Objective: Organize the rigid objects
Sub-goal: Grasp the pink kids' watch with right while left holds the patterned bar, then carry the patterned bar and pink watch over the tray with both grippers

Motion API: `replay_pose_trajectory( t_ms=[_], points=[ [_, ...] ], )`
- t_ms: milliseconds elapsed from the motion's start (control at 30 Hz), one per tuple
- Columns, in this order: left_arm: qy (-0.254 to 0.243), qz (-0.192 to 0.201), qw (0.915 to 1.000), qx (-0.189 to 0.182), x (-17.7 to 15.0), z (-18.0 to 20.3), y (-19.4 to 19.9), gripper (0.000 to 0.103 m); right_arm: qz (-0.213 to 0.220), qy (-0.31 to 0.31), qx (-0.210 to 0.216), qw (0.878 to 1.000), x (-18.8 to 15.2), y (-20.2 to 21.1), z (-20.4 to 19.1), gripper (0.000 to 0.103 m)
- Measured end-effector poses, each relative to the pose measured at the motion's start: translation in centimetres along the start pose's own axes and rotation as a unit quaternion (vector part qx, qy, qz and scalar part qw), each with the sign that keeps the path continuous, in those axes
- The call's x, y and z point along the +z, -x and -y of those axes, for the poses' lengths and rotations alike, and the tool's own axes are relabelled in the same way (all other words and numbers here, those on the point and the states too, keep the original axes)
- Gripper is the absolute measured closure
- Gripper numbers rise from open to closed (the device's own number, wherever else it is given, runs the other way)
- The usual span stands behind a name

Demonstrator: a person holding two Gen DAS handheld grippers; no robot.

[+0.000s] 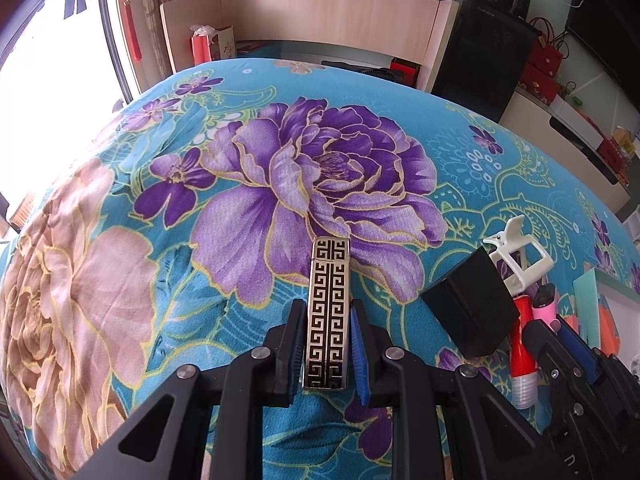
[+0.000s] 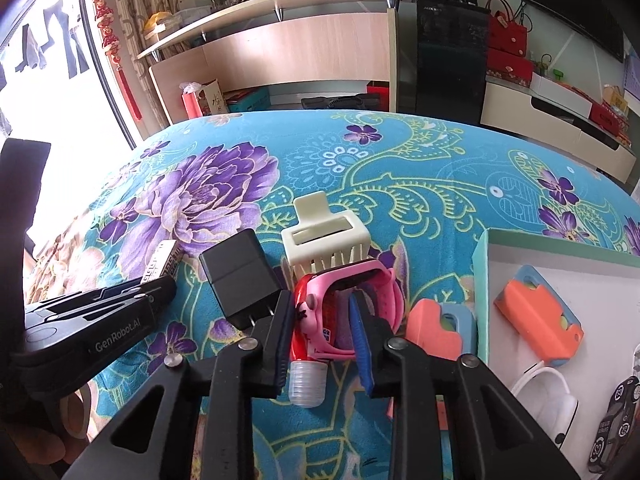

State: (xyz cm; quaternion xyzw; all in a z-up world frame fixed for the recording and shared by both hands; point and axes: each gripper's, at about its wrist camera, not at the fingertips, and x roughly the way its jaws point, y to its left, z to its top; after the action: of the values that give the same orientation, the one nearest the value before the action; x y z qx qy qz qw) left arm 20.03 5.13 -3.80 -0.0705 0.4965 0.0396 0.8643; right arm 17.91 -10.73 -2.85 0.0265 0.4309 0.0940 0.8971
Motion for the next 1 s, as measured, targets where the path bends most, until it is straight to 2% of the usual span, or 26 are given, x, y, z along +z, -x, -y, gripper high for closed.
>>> replay_pose_trajectory(
  t_ms=[100,333,467,767,1000],
  points=[
    [0.002,-0.001,1.0,-0.002,0.1,-0.1,0.0,0.08,0.002,0.004,0.006,1.0,0.0,0.2,-0.2,0.089],
    [0.013,0.006,0.9998,-0.015,0.1,-0.4,0.2,0.081,0.02,-0.003,0.016,1.0,0.2,1.2,0.0,0.09],
    [0.029,0.031,0.9984,-0.038,0.5,-0.7,1.4,0.081,0.043,-0.009,0.016,0.999,0.6,2.6,0.2,0.09],
    [0.026,0.089,0.994,-0.059,1.4,-0.4,5.1,0.081,0.085,-0.026,0.009,0.996,1.2,5.6,1.3,0.089],
    [-0.009,0.112,0.9895,-0.092,1.5,2.8,7.2,0.081,0.107,-0.049,-0.019,0.993,1.3,7.7,3.7,0.089]
  ],
)
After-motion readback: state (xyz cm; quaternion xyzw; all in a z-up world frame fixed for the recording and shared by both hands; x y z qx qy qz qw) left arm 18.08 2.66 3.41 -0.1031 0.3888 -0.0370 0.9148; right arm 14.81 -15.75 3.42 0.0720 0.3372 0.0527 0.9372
